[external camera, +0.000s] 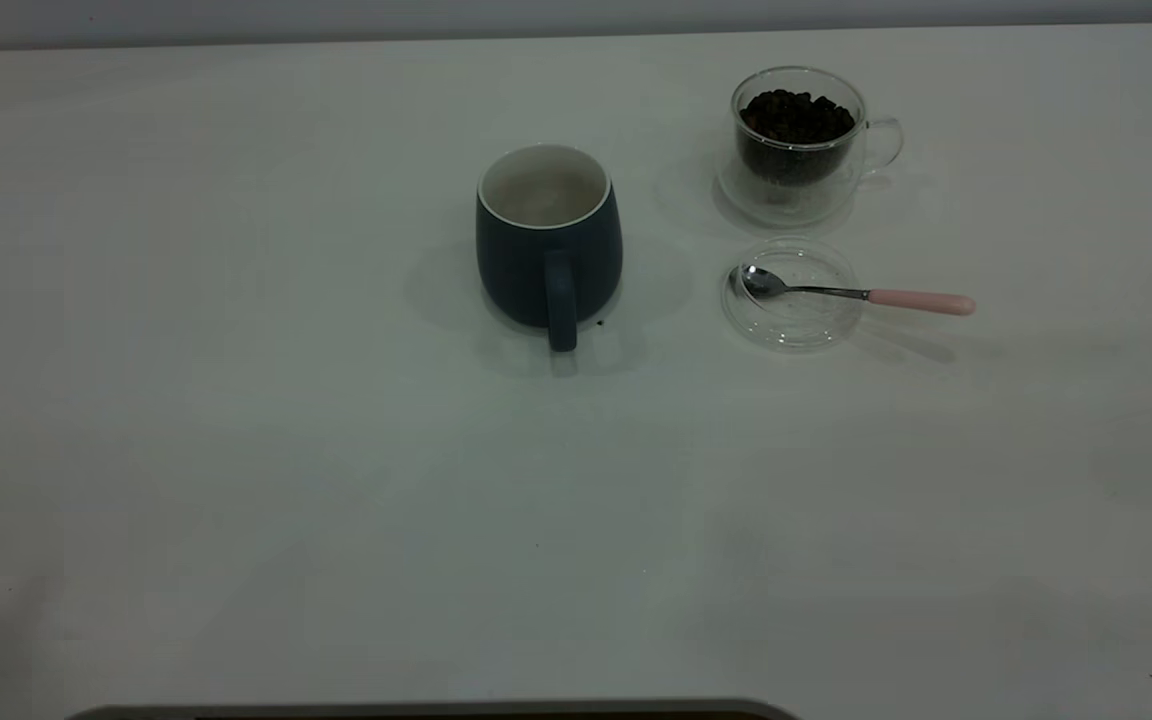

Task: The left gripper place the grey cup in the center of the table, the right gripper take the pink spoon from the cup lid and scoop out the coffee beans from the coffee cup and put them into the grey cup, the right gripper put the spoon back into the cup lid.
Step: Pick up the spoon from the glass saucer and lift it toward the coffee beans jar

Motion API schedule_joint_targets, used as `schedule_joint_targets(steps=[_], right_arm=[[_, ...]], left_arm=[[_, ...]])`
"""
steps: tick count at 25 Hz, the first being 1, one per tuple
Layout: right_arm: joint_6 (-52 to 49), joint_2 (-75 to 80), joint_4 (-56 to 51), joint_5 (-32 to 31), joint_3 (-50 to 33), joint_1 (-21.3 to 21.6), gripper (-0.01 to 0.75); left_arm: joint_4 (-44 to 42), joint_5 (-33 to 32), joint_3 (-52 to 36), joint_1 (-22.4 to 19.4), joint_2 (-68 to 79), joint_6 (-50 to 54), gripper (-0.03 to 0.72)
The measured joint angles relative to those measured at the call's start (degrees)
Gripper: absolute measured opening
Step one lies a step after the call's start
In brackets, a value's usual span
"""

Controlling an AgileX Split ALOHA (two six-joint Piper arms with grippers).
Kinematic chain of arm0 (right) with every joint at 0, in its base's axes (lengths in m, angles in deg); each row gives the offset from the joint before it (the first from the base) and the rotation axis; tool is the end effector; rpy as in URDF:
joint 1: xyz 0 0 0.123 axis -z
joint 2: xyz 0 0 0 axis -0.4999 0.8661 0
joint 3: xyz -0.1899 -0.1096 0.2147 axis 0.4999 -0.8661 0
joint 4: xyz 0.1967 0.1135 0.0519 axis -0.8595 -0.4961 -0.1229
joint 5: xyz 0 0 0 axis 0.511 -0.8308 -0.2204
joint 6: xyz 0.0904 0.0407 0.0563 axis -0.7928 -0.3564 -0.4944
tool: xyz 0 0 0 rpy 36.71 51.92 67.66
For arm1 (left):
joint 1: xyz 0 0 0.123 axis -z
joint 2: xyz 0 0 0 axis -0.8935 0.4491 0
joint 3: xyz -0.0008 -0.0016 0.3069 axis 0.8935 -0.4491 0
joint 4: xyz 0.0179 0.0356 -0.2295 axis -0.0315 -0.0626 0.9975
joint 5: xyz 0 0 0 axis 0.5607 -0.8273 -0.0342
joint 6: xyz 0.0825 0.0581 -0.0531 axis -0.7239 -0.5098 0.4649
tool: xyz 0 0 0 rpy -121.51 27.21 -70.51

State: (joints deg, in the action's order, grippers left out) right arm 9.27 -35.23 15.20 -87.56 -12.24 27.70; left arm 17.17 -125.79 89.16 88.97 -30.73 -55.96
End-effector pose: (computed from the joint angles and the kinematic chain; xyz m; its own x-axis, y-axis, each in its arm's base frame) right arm -0.0199 -0.0050 0.2441 -0.5627 -0.0205 -0.8264 -0.0081 0.9998 -0.0193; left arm 0.1131 -0.0300 0.4744 -0.4881 0.2272 -0.8427 0.2756 0.9562 0.0982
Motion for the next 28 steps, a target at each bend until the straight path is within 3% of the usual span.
schedule_joint_targets(steps=[11, 19, 28], right_arm=[[0.0, 0.0, 0.0, 0.0, 0.0, 0.0, 0.591], [0.0, 0.0, 0.0, 0.0, 0.0, 0.0, 0.591], [0.0, 0.0, 0.0, 0.0, 0.0, 0.0, 0.591]], left_arm=[[6.43, 0.0, -24.18, 0.0, -25.73, 4.54, 0.565], [6.96, 0.0, -39.8, 0.0, -39.33, 1.19, 0.565], [10.01, 0.0, -48.22, 0.0, -44.95, -3.39, 0.565]])
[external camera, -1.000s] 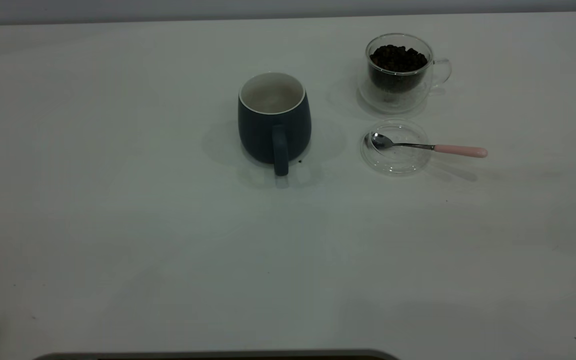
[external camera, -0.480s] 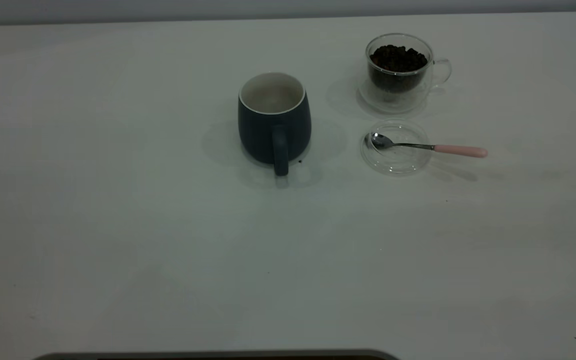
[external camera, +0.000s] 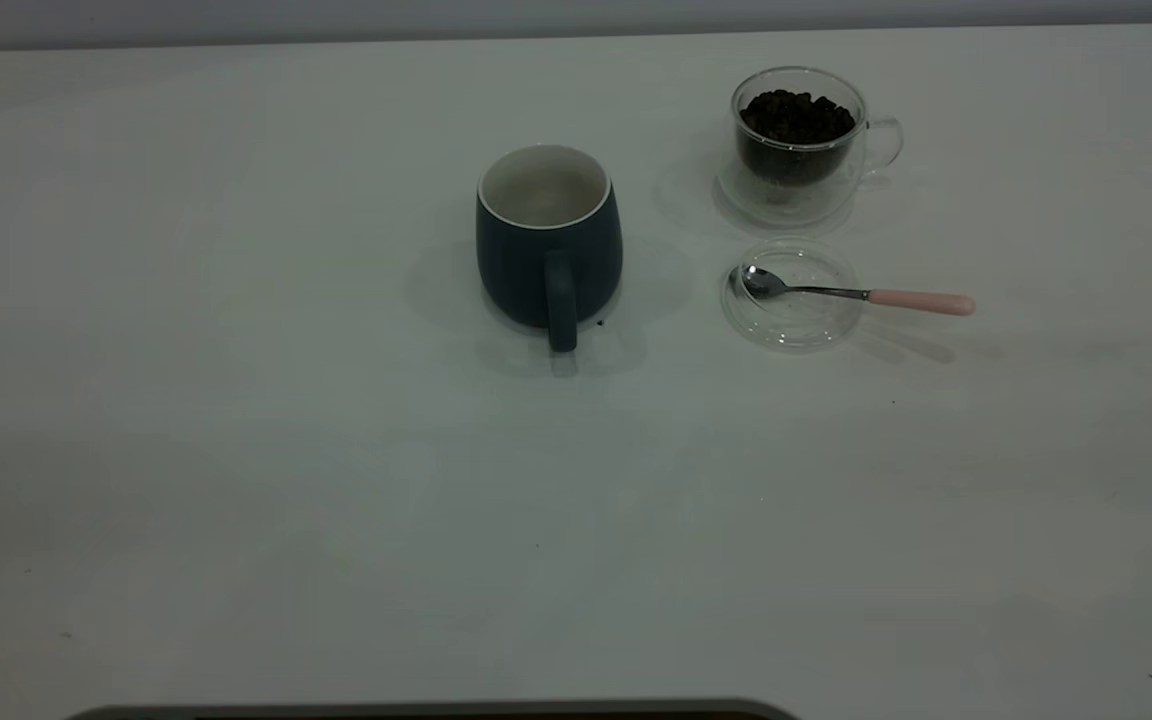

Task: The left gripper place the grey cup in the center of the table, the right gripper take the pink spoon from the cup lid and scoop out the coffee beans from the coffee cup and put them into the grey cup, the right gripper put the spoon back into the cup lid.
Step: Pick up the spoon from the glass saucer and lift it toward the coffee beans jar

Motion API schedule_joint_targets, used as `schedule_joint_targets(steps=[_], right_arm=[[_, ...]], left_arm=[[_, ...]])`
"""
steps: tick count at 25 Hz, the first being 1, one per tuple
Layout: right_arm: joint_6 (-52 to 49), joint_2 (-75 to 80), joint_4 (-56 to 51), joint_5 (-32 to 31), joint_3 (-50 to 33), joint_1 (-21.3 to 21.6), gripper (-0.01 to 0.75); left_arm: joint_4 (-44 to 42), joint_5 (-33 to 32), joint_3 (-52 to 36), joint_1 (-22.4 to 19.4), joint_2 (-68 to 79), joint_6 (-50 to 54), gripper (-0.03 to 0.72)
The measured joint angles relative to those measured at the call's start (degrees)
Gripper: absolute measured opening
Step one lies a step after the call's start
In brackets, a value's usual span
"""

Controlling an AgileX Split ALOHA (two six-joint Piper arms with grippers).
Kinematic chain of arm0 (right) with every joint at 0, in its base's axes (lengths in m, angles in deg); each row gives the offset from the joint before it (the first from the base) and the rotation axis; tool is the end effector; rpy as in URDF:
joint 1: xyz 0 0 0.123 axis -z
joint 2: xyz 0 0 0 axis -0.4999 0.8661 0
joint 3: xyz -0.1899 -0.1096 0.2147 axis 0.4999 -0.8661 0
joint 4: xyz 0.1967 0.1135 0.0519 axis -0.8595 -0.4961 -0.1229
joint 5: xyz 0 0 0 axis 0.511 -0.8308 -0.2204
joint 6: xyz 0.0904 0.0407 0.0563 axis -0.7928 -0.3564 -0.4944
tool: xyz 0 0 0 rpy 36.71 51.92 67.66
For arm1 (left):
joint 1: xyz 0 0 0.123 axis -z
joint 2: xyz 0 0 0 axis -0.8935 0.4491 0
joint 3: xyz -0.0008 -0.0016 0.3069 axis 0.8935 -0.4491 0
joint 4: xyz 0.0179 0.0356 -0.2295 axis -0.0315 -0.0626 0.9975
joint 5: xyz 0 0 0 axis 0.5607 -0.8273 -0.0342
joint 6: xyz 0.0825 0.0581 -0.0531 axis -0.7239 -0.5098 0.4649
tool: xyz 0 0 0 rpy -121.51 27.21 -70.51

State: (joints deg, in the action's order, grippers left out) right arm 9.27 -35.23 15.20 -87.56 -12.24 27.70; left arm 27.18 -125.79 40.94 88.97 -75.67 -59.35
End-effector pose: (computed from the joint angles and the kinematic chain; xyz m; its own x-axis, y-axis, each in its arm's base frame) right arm -0.0199 -0.0050 0.2441 -0.5627 -0.0205 -0.8264 -0.0081 0.9998 -0.0193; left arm -0.0153 0.0115 0.2680 -0.5414 0.2415 -0.8053 0.3998 0.9166 0.0061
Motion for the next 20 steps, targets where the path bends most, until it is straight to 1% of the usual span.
schedule_joint_targets(steps=[4, 6, 12, 20], right_arm=[[0.0, 0.0, 0.0, 0.0, 0.0, 0.0, 0.591], [0.0, 0.0, 0.0, 0.0, 0.0, 0.0, 0.591], [0.0, 0.0, 0.0, 0.0, 0.0, 0.0, 0.591], [0.0, 0.0, 0.0, 0.0, 0.0, 0.0, 0.591]], left_arm=[[4.11, 0.31, -1.09, 0.0, 0.0, -6.31, 0.565], [5.39, 0.31, -1.53, 0.0, 0.0, -7.72, 0.565], [6.24, 1.3, -4.17, 0.0, 0.0, -8.03, 0.565], [6.24, 1.79, -4.51, 0.0, 0.0, -8.03, 0.565]])
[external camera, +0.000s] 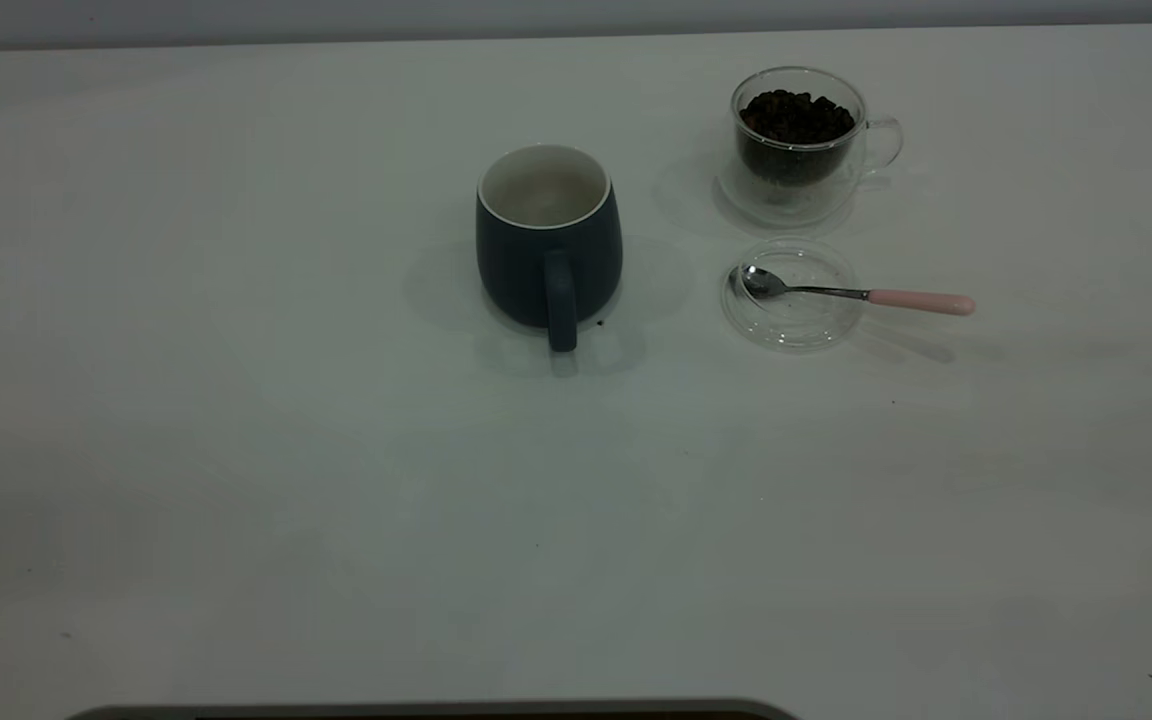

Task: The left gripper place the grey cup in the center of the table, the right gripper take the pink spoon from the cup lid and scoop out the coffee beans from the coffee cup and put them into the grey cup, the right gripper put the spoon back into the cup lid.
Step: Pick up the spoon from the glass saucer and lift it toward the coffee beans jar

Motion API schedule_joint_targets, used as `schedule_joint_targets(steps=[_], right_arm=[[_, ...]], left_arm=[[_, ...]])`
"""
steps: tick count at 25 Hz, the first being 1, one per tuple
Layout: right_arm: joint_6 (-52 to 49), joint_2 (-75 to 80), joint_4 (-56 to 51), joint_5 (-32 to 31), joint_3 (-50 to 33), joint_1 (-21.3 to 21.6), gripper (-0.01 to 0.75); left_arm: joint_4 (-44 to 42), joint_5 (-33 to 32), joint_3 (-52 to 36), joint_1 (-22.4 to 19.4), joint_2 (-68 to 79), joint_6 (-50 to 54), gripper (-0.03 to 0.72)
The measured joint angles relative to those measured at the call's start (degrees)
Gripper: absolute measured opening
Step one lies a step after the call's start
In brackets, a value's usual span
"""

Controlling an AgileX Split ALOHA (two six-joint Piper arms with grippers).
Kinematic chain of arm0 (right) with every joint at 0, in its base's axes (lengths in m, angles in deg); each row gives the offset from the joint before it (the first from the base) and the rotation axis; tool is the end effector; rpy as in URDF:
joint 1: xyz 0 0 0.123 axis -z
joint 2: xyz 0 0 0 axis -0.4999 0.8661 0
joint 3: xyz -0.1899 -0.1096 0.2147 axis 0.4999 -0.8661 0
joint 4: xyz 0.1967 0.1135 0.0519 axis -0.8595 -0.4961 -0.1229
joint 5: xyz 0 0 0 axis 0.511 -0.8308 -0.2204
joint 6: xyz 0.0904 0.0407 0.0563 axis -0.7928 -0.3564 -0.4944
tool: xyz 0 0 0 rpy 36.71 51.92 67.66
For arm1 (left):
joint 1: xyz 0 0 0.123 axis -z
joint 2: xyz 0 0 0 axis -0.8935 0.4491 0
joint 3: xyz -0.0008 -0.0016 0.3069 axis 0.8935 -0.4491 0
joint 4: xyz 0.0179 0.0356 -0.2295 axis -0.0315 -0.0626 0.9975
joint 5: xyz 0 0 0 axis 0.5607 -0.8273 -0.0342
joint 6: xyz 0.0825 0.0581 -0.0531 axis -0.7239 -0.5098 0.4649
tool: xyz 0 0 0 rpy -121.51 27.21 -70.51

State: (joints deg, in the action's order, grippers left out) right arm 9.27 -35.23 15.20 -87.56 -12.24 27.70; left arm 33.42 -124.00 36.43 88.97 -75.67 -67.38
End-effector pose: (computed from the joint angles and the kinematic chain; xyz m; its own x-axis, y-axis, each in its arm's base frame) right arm -0.0199 -0.0050 0.2441 -0.5627 -0.0205 -0.8264 -0.0081 0.9998 -0.0193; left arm -0.0140 -0.0017 0.2487 -0.5285 0.3410 -0.7774 0.5216 0.8530 0.0195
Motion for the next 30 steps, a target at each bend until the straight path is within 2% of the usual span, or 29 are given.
schedule_joint_targets(steps=[3, 5, 12, 16, 20, 30], right_arm=[[0.0, 0.0, 0.0, 0.0, 0.0, 0.0, 0.591], [0.0, 0.0, 0.0, 0.0, 0.0, 0.0, 0.591], [0.0, 0.0, 0.0, 0.0, 0.0, 0.0, 0.591], [0.0, 0.0, 0.0, 0.0, 0.0, 0.0, 0.591], [0.0, 0.0, 0.0, 0.0, 0.0, 0.0, 0.591], [0.0, 0.0, 0.0, 0.0, 0.0, 0.0, 0.591]], left_arm=[[0.0, 0.07, 0.0, -0.07, 0.0, 0.0, 0.565], [0.07, 0.09, 0.0, -1.61, 0.0, 0.0, 0.565], [0.18, 0.13, 0.0, -16.14, -0.6, 0.0, 0.565], [0.24, 0.15, 0.0, -20.94, -4.13, 0.0, 0.565], [0.24, 0.09, 0.0, -22.94, -7.68, 0.0, 0.565], [0.28, 0.09, 0.0, -23.07, -7.8, 0.0, 0.565]])
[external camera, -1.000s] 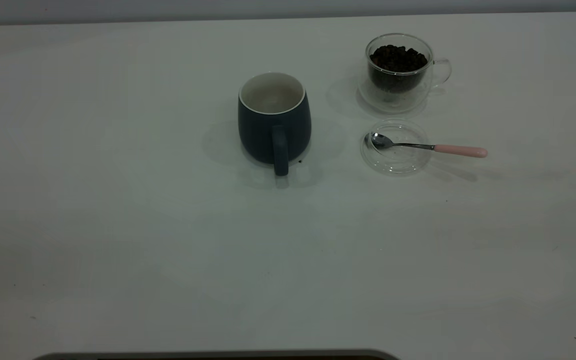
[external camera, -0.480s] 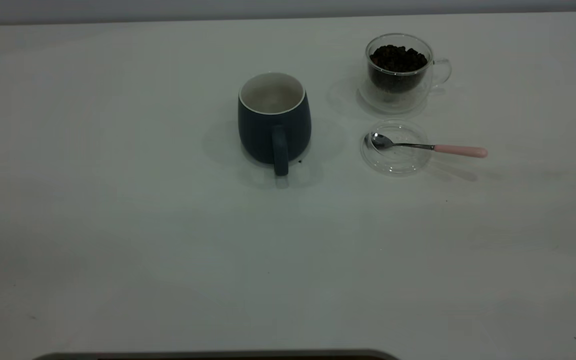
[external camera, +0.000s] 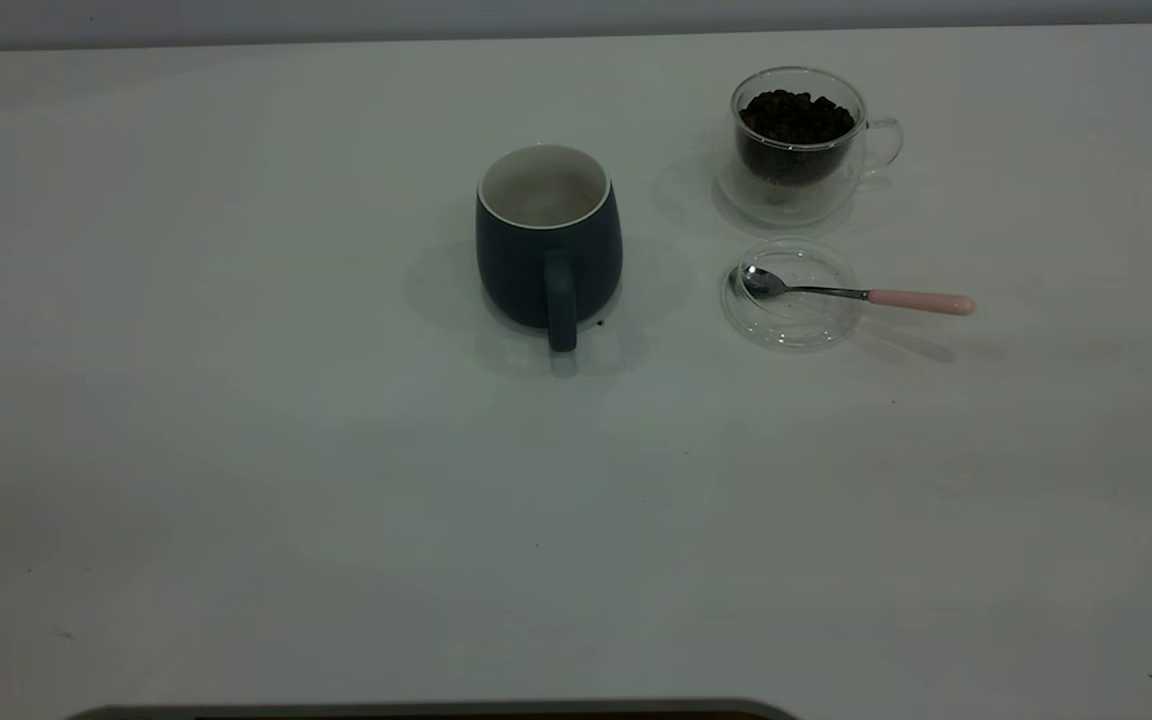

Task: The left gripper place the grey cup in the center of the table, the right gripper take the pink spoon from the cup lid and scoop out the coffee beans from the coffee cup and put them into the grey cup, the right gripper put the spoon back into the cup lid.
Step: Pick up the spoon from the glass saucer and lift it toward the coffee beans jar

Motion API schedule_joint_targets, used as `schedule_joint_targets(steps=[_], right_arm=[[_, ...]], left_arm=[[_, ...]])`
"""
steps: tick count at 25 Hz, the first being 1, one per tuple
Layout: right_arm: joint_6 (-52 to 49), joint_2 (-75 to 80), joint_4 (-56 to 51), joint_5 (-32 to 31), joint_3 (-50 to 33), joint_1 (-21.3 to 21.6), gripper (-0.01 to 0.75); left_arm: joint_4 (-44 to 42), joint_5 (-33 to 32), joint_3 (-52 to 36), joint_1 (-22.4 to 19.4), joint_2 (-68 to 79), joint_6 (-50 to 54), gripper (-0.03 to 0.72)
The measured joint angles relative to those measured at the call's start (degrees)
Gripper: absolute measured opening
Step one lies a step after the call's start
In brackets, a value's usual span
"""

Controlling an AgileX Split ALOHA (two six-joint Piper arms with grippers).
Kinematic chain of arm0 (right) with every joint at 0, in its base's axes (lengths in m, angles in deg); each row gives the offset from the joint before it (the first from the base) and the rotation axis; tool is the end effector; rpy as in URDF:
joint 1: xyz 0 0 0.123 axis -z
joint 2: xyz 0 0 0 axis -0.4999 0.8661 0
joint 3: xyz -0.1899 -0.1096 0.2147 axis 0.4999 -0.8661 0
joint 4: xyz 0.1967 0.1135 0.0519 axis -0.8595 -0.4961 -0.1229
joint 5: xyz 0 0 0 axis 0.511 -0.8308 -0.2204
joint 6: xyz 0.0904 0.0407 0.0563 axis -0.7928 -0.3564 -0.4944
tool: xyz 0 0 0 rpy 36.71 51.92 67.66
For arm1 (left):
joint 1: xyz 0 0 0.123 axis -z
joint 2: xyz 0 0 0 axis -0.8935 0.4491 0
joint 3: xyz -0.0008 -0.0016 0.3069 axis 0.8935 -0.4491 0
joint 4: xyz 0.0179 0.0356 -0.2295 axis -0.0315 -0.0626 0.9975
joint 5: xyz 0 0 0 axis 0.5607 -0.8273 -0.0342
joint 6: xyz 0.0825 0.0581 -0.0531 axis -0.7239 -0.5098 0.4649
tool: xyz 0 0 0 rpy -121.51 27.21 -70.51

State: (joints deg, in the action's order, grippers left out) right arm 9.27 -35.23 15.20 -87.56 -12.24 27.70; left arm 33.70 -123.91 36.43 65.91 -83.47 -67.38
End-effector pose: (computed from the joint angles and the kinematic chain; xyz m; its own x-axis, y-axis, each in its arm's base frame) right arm -0.0199 -0.0050 0.2441 -0.5627 -0.0205 -0.8264 -0.0081 0.9998 -0.0193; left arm -0.0291 -0.0067 0.2461 -0.5073 0.0994 -0.8560 0.1448 0.9890 0.0291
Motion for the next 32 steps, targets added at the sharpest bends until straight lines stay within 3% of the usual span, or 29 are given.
schedule_joint_targets(steps=[32], right_arm=[[-0.08, 1.44, 0.47, 0.0, 0.3, 0.0, 0.591]], left_arm=[[0.17, 0.0, 0.0, 0.0, 0.0, 0.05, 0.565]])
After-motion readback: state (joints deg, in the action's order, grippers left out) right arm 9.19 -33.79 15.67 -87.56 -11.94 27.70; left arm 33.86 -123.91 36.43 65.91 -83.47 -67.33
